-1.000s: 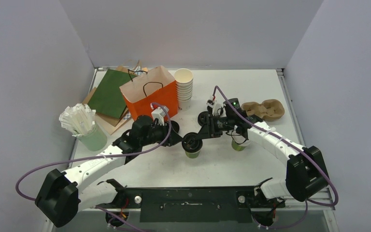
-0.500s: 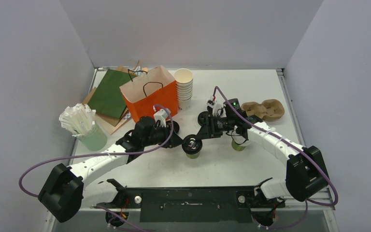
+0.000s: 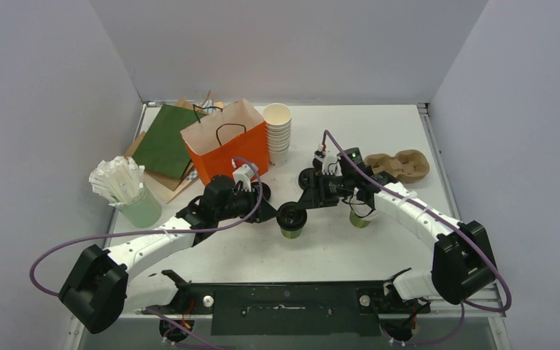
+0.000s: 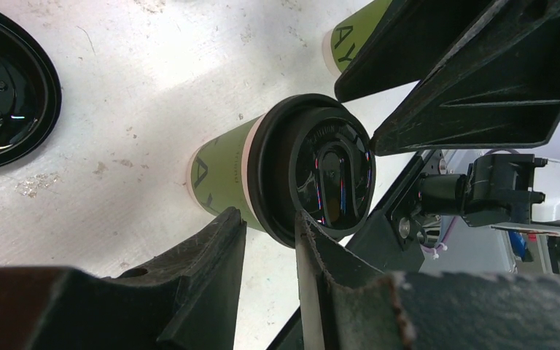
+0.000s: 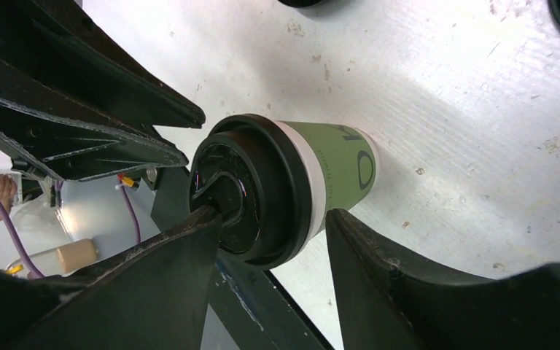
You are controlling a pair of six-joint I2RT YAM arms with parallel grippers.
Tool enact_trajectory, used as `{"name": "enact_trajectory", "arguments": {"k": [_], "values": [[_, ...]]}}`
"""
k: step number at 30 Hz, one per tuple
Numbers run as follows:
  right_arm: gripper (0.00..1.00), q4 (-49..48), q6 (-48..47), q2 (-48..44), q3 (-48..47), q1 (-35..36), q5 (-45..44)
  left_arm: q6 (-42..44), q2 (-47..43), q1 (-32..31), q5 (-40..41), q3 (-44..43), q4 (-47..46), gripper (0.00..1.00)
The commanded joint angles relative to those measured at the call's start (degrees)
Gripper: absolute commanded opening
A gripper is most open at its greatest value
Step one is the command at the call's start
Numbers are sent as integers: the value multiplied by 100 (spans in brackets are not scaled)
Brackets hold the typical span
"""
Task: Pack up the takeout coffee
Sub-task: Close the cup lid on the coffee cup.
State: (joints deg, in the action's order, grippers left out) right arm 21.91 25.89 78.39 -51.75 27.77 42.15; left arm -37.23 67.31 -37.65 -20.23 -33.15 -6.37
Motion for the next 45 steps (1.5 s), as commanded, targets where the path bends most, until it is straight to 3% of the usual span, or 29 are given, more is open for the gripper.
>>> {"name": "enact_trajectory", "arguments": {"k": [1,6,11,19,45], "values": [[57,52,-154,-259,-342,-67,-259,-56,-46,43,-53,-74,-367,29],[59,110,-154,-362,-359,-103,-386,28,-164,45,144,-227,-124,28],[43,33,17,-701,-168,-223,-494,14,-390,41,419,-237,102,19],[27,27,168,-1063,220,-237,-610,-3,-325,73,354,-202,25,18],[22,-544,477,-972,808,-17,-313,-76,128,83,11,-171,-461,20]]}}
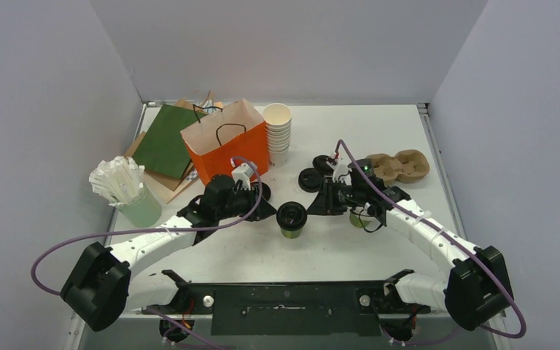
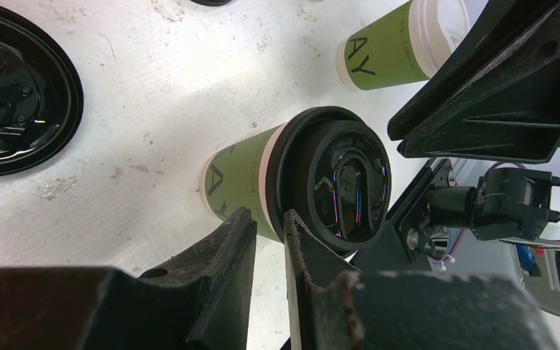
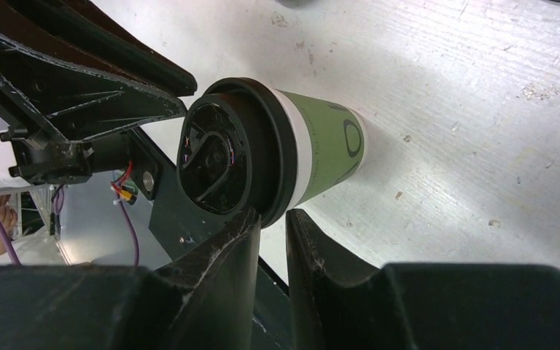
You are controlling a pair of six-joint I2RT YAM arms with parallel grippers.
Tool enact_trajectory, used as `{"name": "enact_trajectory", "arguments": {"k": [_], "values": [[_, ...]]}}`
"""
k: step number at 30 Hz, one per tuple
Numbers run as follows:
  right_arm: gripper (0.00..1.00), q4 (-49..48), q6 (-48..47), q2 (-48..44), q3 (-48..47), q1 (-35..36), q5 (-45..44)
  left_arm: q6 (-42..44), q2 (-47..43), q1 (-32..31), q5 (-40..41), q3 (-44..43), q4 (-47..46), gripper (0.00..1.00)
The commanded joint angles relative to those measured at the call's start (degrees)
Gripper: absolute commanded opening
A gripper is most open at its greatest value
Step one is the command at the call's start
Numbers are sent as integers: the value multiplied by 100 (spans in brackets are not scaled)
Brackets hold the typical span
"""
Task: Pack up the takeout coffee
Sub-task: Close the cup lid on the coffee cup.
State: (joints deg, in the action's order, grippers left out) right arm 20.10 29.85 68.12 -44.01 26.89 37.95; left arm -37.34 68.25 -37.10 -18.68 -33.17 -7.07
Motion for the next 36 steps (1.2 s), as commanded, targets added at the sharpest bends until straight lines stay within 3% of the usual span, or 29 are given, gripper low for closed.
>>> {"name": "enact_trajectory", "arguments": {"k": [1,24,31,36], "values": [[22,-373,83,67,25,76,107,-67,37,29,-153,-169,-412,20],[16,-566,21,337,226,141,98,-140,376,32,-290,-20,-681,18],[16,-542,7,372,217,140,51,-109,505,32,-279,56,-752,13],[12,-494,-5,459,226,133,-32,-46,605,29,-232,141,-733,0]]}}
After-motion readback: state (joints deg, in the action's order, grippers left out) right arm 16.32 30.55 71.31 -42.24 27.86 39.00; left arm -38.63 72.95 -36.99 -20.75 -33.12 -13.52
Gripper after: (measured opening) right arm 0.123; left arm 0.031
